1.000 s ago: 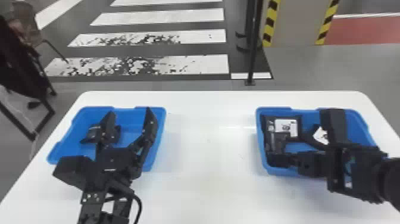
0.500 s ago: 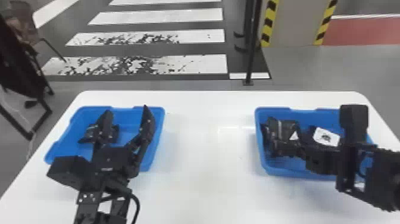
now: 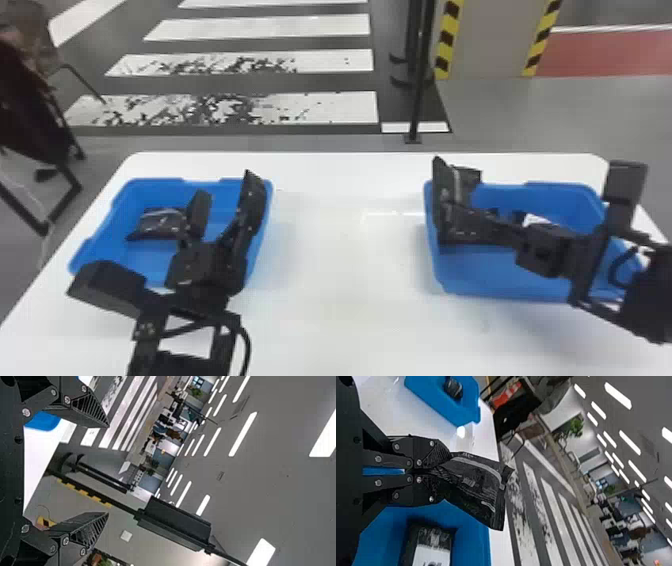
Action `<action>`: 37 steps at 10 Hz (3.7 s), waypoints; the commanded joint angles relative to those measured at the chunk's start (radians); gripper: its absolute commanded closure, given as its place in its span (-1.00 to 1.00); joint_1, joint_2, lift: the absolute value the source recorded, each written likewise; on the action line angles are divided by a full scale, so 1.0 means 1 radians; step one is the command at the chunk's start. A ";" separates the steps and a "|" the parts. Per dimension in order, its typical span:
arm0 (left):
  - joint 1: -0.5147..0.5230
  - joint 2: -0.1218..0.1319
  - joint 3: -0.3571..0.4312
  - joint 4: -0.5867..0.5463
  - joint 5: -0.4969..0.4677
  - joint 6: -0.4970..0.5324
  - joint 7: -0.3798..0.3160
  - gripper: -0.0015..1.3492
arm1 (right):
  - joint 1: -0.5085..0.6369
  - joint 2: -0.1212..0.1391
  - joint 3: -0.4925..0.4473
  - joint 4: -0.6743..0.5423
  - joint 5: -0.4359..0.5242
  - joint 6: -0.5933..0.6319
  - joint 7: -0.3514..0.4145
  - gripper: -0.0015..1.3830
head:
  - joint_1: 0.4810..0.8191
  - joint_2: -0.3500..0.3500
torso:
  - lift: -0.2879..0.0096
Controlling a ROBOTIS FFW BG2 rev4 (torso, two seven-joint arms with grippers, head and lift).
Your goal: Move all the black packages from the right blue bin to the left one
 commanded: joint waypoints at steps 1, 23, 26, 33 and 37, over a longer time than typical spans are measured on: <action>-0.018 0.008 -0.033 0.000 0.073 -0.004 -0.011 -0.56 | -0.055 -0.028 0.104 0.090 -0.073 -0.098 0.062 0.61 | 0.27 0.22 | -0.24; -0.050 0.012 -0.013 -0.084 -0.005 0.276 -0.135 0.79 | -0.251 -0.057 0.479 0.215 -0.211 -0.304 0.100 0.48 | 0.27 0.53 | -0.24; -0.079 -0.010 0.107 -0.030 -0.126 0.239 -0.100 0.79 | -0.237 -0.057 0.477 0.257 -0.277 -0.331 0.100 -0.32 | 0.27 0.66 | -0.24; -0.180 -0.033 0.268 0.277 -0.422 0.075 0.007 -0.83 | -0.200 -0.057 0.352 0.239 -0.129 -0.341 0.098 -0.83 | 0.27 1.00 | -0.24; -0.123 -0.035 0.179 0.201 -0.392 0.021 0.007 -0.77 | -0.148 -0.045 0.160 0.146 0.144 -0.223 0.006 -0.83 | 0.27 0.69 | -0.24</action>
